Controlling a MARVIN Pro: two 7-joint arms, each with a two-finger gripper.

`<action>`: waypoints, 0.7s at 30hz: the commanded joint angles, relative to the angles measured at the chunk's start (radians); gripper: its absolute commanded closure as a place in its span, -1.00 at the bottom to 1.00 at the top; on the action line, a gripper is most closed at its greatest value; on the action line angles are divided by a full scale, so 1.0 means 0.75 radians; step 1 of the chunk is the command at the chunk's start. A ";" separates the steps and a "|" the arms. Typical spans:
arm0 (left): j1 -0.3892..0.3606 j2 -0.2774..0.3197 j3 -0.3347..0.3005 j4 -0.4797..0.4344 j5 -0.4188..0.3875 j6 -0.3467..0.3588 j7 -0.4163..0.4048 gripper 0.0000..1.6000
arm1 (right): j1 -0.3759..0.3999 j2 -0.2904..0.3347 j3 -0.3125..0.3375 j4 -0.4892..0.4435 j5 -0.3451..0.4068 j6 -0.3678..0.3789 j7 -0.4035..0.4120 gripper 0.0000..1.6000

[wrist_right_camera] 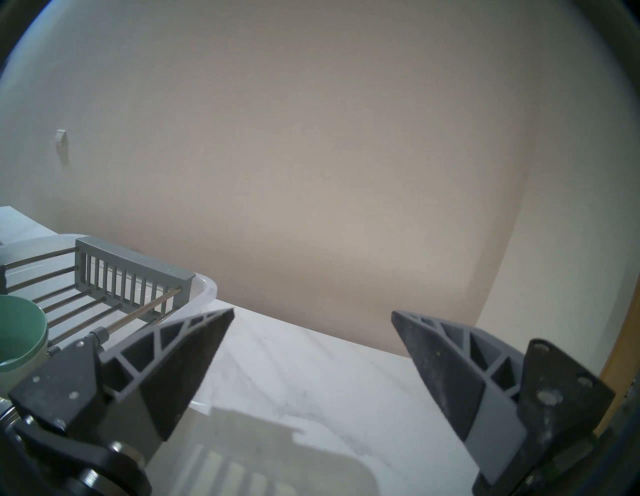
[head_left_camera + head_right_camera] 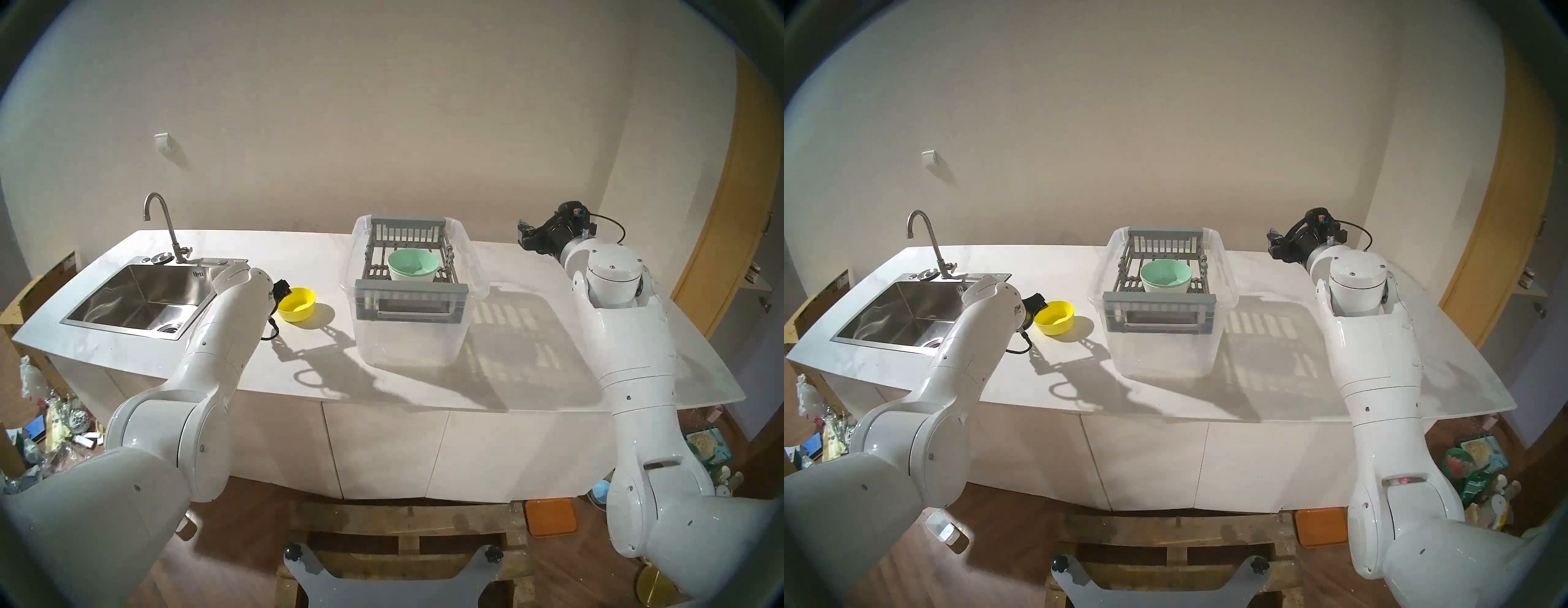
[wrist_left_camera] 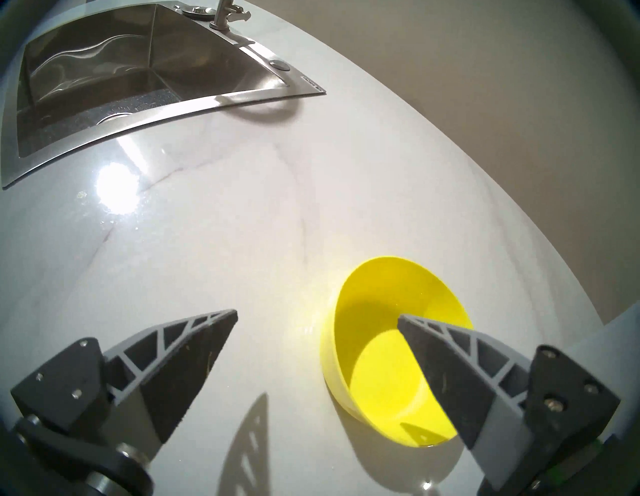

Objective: Place the plate or bowl neatly into the plate slot of the drying rack

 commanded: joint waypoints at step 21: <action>-0.212 -0.014 -0.061 0.177 -0.034 -0.028 0.014 1.00 | 0.035 0.001 0.005 -0.031 0.003 -0.021 -0.001 -1.00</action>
